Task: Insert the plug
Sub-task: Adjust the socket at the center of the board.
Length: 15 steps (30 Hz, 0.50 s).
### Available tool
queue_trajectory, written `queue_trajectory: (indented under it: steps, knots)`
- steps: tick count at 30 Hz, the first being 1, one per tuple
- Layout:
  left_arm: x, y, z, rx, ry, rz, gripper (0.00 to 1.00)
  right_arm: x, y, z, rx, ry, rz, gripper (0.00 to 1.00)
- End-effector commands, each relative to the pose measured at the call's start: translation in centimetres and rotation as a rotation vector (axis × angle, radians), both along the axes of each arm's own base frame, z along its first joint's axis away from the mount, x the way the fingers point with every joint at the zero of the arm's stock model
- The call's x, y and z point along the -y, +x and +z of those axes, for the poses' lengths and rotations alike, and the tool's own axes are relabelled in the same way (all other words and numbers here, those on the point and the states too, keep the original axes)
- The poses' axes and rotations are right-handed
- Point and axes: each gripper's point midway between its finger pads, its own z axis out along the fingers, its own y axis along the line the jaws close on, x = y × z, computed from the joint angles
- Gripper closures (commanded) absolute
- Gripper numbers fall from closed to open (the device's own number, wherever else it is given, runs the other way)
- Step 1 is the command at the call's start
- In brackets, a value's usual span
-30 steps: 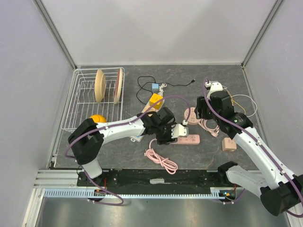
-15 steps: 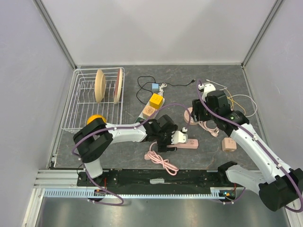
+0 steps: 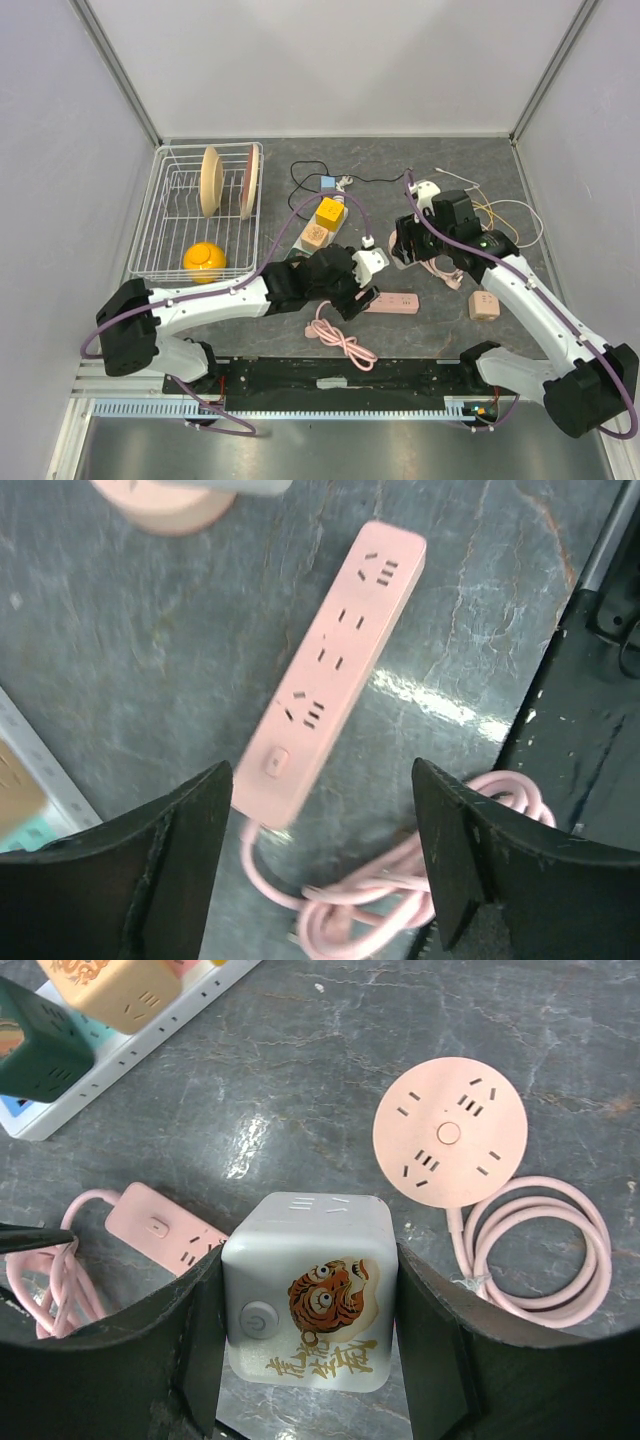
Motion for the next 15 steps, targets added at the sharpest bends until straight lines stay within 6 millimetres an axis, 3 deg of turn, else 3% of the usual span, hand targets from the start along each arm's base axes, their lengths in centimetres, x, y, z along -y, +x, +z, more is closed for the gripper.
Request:
queue_trajectory:
  steps: [1,3,5,15]
  knots:
    - [-3.7,-1.0,-3.8,-0.239,0.113,0.345,0.26,-1.5,0.3,1.0,0.033,0.050,0.066,1.00]
    - [-4.3,-1.3,-4.6,-0.282,0.134,0.405,0.35,-1.7,0.2,0.7,0.022,0.049,0.076,1.00]
    - [-4.9,-1.7,-5.3,-0.325,0.178,0.456,0.38,-2.0,0.1,0.6,0.015,0.054,0.087,1.00]
    - [-8.3,-3.5,-9.2,-0.432,0.382,0.640,0.39,-3.1,0.0,-0.3,-0.015,0.042,0.125,1.00]
